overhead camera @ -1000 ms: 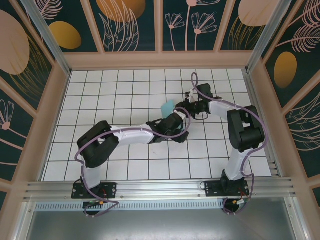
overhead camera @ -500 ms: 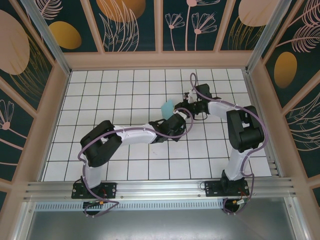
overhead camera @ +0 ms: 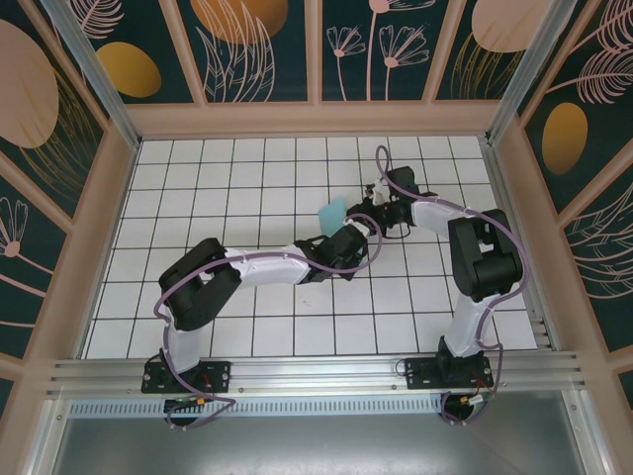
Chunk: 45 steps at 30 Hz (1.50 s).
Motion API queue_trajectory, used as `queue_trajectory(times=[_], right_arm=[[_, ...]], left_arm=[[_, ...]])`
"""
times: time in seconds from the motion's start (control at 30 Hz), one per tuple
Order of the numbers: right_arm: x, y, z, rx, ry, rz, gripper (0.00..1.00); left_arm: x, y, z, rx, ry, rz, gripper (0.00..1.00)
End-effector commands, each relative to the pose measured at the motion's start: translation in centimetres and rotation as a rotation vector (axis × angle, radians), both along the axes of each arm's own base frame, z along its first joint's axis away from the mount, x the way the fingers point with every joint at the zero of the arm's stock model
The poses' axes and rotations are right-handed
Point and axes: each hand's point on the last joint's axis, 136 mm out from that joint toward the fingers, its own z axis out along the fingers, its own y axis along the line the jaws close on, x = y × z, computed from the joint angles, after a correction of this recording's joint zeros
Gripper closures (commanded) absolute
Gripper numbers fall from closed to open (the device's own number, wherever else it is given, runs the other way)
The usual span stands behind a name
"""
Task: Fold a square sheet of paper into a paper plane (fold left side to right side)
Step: Fold the triangle a second time at the center of the table.
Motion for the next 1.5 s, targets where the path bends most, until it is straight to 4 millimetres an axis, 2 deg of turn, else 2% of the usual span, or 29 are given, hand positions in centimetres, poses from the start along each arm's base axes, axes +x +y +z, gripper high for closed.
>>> queue_trajectory(times=[0.0,0.07,0.17,0.4,0.5,0.57,0.67,0.73,0.87,1.0,1.23,1.47], right_arm=[[0.4,-0.2,1.2,-0.014,-0.048,0.002,0.74],[0.8,-0.7,1.8,-0.015,-0.074,-0.010,0.73],[1.2,-1.7,3.1,-0.012,-0.122,-0.039,0.69],[0.9,-5.1,5.5,0.001,-0.197,-0.113,0.46],[0.3,-6.8,5.8,0.003,-0.208,-0.148,0.45],[-0.6,-7.5,5.2,-0.016,-0.193,-0.155,0.48],[-2.3,-7.7,3.7,-0.027,-0.155,-0.153,0.61],[-3.8,-7.6,2.5,-0.017,-0.118,-0.153,0.73],[-6.5,-6.4,-0.2,-0.010,-0.052,-0.136,0.84],[-7.9,-5.2,-2.2,-0.046,-0.020,-0.120,0.87],[-7.4,-3.6,-3.6,-0.119,-0.021,-0.090,0.87],[-6.9,-4.1,-5.7,-0.223,0.005,-0.090,0.86]], left_arm=[[-0.5,-0.3,1.5,-0.023,0.005,-0.011,0.95],[-0.6,-0.3,1.5,-0.034,0.022,-0.013,0.99],[-0.6,-0.4,1.5,-0.068,0.062,-0.015,1.00],[-0.3,0.2,1.9,-0.204,0.166,-0.032,1.00],[-0.3,0.5,1.9,-0.264,0.217,-0.043,1.00],[-0.4,0.5,2.0,-0.301,0.248,-0.054,1.00],[-0.2,0.6,2.1,-0.332,0.269,-0.054,1.00],[0.0,0.5,2.5,-0.360,0.280,-0.058,1.00],[0.6,0.7,2.6,-0.388,0.299,-0.036,1.00],[1.0,1.3,2.3,-0.396,0.321,-0.011,1.00],[0.9,0.7,2.4,-0.420,0.348,-0.023,1.00],[0.9,0.8,1.9,-0.406,0.352,-0.019,1.00]])
